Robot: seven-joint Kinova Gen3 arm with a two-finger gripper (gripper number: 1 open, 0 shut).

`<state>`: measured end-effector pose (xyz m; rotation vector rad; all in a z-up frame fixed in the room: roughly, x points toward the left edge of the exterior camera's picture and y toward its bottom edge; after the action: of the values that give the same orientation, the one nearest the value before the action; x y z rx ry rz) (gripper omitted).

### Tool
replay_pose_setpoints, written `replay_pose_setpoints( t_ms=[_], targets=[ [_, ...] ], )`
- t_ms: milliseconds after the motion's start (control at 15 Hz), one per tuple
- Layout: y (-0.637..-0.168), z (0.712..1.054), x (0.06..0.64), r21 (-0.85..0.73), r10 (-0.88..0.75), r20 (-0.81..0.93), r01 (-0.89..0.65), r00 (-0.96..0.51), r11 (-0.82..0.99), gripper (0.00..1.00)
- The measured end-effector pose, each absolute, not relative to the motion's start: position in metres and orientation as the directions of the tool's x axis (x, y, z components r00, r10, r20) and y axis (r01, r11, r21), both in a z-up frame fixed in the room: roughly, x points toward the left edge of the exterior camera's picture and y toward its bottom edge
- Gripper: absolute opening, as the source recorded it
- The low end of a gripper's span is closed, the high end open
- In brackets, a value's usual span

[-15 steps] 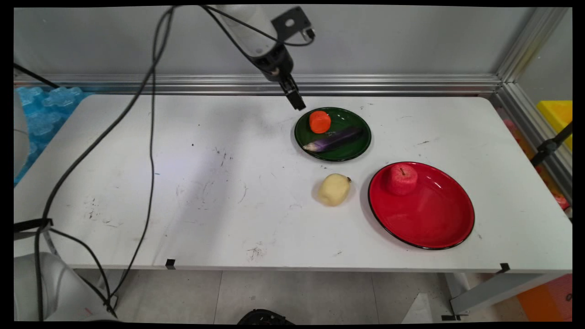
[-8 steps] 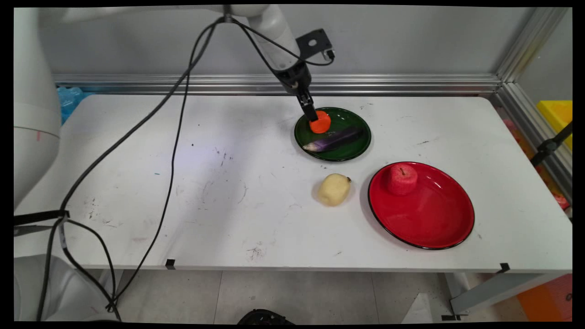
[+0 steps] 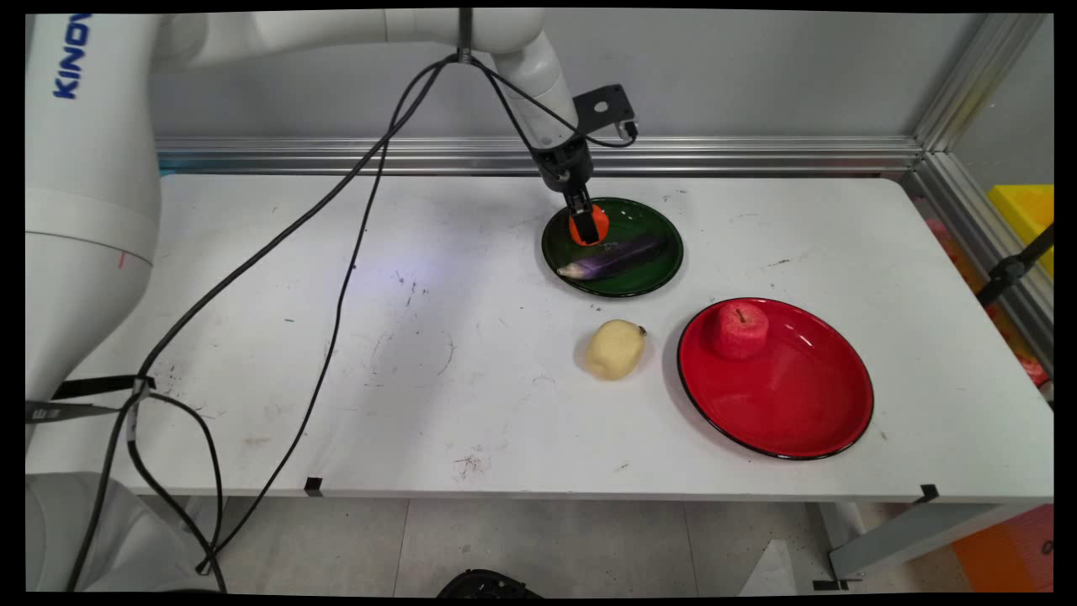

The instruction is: Pick up the mandarin from the green plate, then place the picked object on the table

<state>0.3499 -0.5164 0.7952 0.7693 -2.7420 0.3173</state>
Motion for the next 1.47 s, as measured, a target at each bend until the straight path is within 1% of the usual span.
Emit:
replay_pose_setpoints(
  t_ms=[133,200,467,667,1067,1267,1467],
  targets=[
    [-0.520,0.792,0.347,-0.132,-0.467,0.313,-0.525,-0.827,0.841,1.00],
    [-0.521,0.790,0.345,-0.132,-0.461,0.311,-0.518,-0.831,0.845,0.00],
    [-0.523,0.791,0.339,-0.135,-0.442,0.307,-0.498,-0.843,0.857,0.00],
    [-0.518,0.805,0.342,-0.146,-0.428,0.309,-0.487,-0.850,0.861,0.00],
    [-0.489,0.848,0.351,-0.162,-0.427,0.330,-0.496,-0.842,0.853,0.00],
    [-0.461,0.877,0.356,-0.161,-0.407,0.346,-0.481,-0.845,0.862,0.00],
    [-0.435,0.899,0.363,-0.149,-0.381,0.357,-0.455,-0.853,0.878,0.00]
  ],
)
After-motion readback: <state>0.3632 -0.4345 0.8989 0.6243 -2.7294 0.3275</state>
